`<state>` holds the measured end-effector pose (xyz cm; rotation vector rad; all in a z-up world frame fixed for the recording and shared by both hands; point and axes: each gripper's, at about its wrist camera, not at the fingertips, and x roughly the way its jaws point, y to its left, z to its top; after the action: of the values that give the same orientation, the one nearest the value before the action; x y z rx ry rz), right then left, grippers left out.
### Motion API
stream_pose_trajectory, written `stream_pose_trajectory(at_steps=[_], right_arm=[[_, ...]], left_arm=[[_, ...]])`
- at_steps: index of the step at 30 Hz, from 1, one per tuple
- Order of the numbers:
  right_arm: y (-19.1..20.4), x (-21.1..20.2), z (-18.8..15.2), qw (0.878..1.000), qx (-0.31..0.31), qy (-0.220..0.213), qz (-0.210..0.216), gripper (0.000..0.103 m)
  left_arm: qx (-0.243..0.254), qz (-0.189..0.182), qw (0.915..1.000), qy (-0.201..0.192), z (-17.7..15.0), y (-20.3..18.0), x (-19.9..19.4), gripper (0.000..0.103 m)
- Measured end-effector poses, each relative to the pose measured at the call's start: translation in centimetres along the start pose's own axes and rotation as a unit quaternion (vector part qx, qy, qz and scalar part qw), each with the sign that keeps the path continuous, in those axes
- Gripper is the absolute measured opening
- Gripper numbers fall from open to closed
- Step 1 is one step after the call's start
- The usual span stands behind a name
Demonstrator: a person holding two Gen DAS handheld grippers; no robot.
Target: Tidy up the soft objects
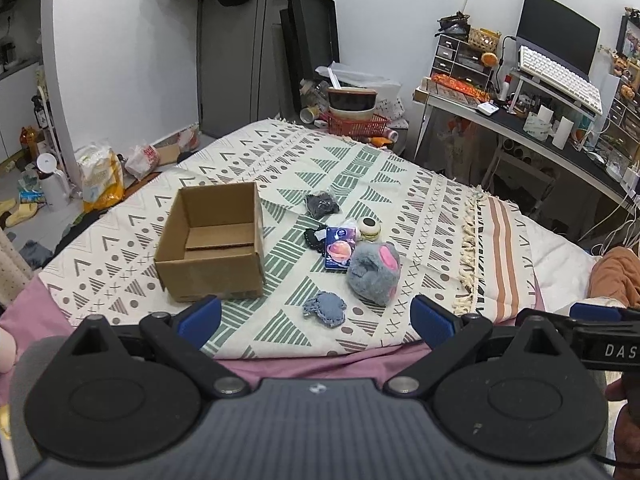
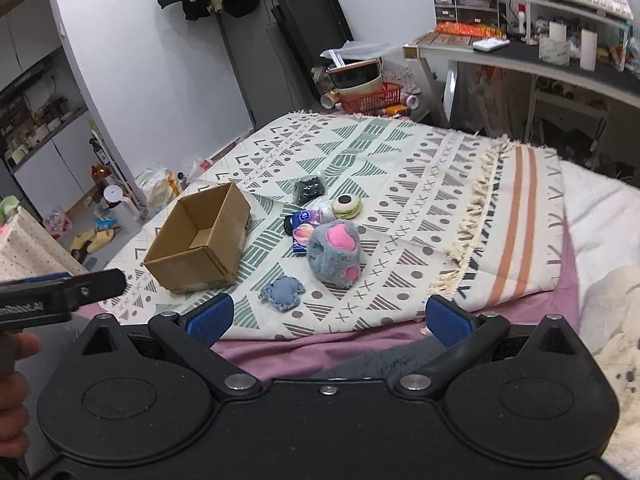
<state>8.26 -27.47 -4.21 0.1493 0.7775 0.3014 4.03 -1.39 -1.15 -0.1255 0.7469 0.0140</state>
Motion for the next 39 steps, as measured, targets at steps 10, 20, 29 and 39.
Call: stream_pose_trajectory(at_steps=[10, 20, 29, 39], right_arm=[[-2.0, 5.2, 1.2, 1.0, 0.026, 0.011, 0.0, 0.103], [-3.2, 10.3, 2.5, 0.998, 0.053, 0.025, 0.016, 0.096], [-4.2, 15.3, 3.4, 0.995, 0.076, 0.061, 0.039, 0.082], [-5.3, 21.7, 4.4, 0.985, 0.114, 0.12, 0.052, 0.059]], left_arm=[[-0.022, -0.019, 0.999, 0.033, 1.0, 0.5, 6.5, 0.1], [-0.042, -0.032, 0.9974, 0.05, 2.2, 0.8, 12.0, 0.097], [-0.039, -0.044, 0.9951, 0.079, 3.4, -0.1, 16.9, 0.088], [-0.069, -0.053, 0.9863, 0.14, 4.4, -0.6, 23.5, 0.056]])
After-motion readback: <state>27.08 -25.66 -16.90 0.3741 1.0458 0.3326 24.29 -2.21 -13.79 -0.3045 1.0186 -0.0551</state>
